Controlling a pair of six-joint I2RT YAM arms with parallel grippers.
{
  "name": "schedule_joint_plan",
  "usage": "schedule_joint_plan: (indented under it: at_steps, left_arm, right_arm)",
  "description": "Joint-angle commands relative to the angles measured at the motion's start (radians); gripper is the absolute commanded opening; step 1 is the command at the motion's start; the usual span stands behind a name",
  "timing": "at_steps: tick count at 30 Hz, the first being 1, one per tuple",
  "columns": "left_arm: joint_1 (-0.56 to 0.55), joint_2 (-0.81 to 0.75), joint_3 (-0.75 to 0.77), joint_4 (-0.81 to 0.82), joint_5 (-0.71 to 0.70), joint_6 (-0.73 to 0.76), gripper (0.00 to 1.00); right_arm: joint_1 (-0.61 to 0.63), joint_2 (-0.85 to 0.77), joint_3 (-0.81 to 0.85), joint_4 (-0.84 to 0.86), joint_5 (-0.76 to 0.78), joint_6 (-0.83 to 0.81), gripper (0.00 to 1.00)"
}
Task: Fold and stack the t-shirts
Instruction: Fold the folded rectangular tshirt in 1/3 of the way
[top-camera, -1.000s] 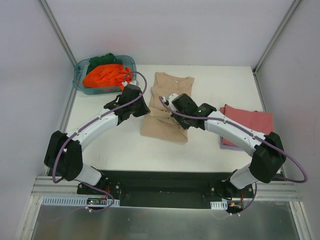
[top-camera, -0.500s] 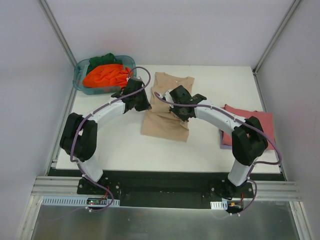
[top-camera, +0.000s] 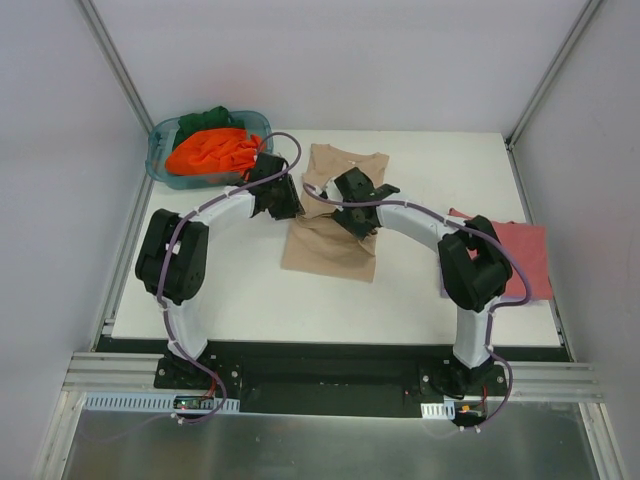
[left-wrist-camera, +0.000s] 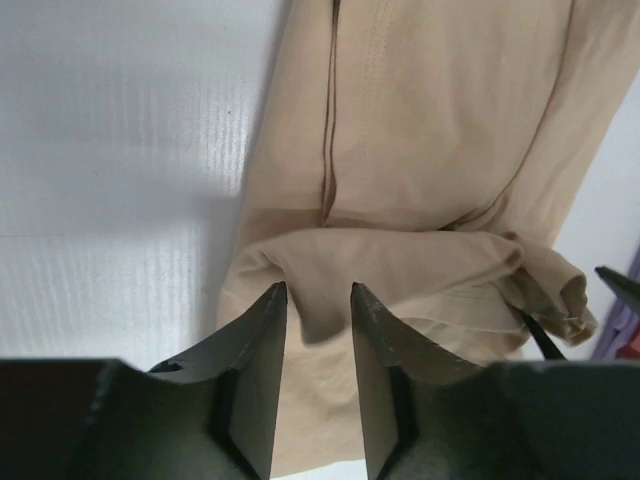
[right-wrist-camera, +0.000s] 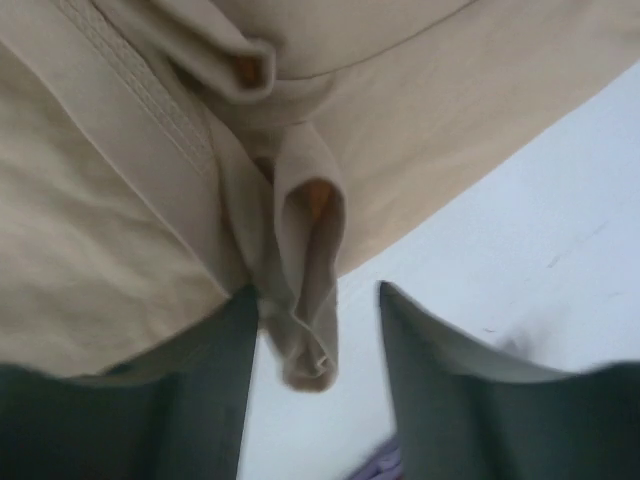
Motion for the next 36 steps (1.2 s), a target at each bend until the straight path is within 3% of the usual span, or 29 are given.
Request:
schedule_joint_plan:
  at_steps: [1, 3, 6, 7, 8, 11, 15, 19, 21, 30, 36]
  left_arm:
    - [0.013, -0.007, 0.055, 0.019, 0.045, 0.045, 0.4]
    - [0.013, -0.036, 0.046, 0.019, 0.045, 0.048, 0.59]
    - [0.013, -0.114, 0.009, 0.019, 0.021, 0.05, 0.99]
    - [0.013, -0.14, -0.007, 0.019, 0.014, 0.048, 0.99]
    - [0.013, -0.171, -0.027, 0.019, 0.01, 0.048, 0.99]
    - [0.013, -0.258, -0.105, 0.019, -0.009, 0.041, 0.99]
    - [0.013, -0.382, -0.216, 0.019, -0.041, 0.016, 0.99]
    - [0.013, -0.475, -0.334, 0.019, -0.042, -0.016, 0.99]
    - [0.013, -0.508, -0.383, 0.019, -0.049, -0.036, 0.99]
    - [0.014, -0.556, -0.472, 0.019, -0.072, -0.044, 0.99]
    - [0.014, -0.547, -0.477, 0.019, -0.061, -0.042, 0.99]
  right_arm:
    - [-0.019, 0.003, 0.079, 0.028, 0.09, 0.011, 0.65]
    - [-0.022, -0.021, 0.082, 0.028, 0.095, 0.019, 0.75]
    - [-0.022, -0.084, 0.055, 0.042, 0.115, 0.057, 0.87]
    - [-0.022, -0.113, 0.036, 0.057, 0.127, 0.082, 0.94]
    - [-0.022, -0.141, 0.023, 0.06, 0.142, 0.108, 0.96]
    - [-0.022, -0.233, -0.031, 0.059, 0.115, 0.18, 0.96]
    - [-0.021, -0.353, -0.112, 0.059, -0.04, 0.321, 0.96]
    - [-0.021, -0.376, -0.183, 0.109, -0.416, 0.447, 0.96]
    - [-0.021, -0.345, -0.198, 0.155, -0.509, 0.505, 0.96]
    - [-0.064, -0.066, -0.024, 0.016, -0.373, 0.548, 0.96]
    - [-0.137, 0.002, 0.027, -0.01, -0.308, 0.525, 0.96]
